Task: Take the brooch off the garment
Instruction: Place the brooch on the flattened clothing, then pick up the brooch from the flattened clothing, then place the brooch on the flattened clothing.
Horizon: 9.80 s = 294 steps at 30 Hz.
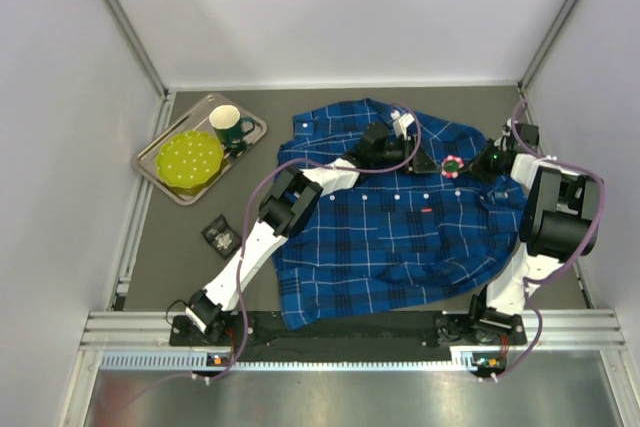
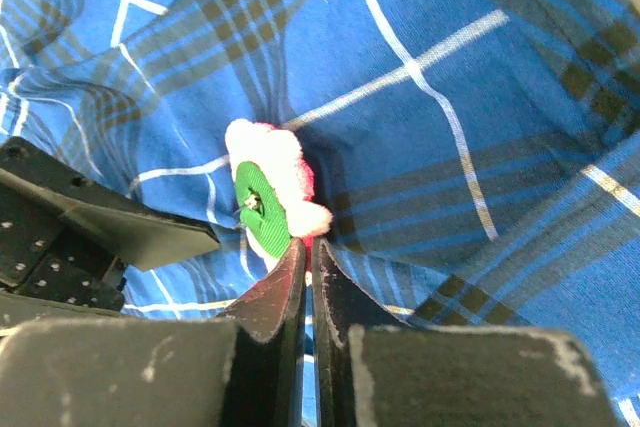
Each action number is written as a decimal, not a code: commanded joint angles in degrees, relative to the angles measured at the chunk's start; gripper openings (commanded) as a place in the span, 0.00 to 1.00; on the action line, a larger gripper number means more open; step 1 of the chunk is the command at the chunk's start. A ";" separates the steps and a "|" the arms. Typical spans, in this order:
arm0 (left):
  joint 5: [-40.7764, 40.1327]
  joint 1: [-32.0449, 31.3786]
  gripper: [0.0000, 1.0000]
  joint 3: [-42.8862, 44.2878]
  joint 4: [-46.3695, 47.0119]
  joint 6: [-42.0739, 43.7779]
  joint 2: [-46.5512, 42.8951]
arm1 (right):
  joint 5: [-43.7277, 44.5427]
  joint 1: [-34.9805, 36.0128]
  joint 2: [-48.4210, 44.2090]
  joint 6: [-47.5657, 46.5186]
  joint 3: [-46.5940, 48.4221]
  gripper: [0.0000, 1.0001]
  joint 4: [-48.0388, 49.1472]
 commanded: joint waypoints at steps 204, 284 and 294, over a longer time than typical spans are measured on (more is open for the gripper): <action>-37.76 -10.06 0.00 -5.41 -20.45 50.88 -15.25 | -6.73 -2.55 -7.86 22.02 -17.25 0.37 27.97; -23.67 -1.17 0.00 -13.59 -11.38 5.03 -16.65 | -6.91 2.90 -1.27 23.53 -17.25 0.47 37.64; -31.94 -5.57 0.00 -17.19 -5.32 28.00 -19.56 | -5.42 2.81 -0.92 23.97 -16.81 0.42 36.41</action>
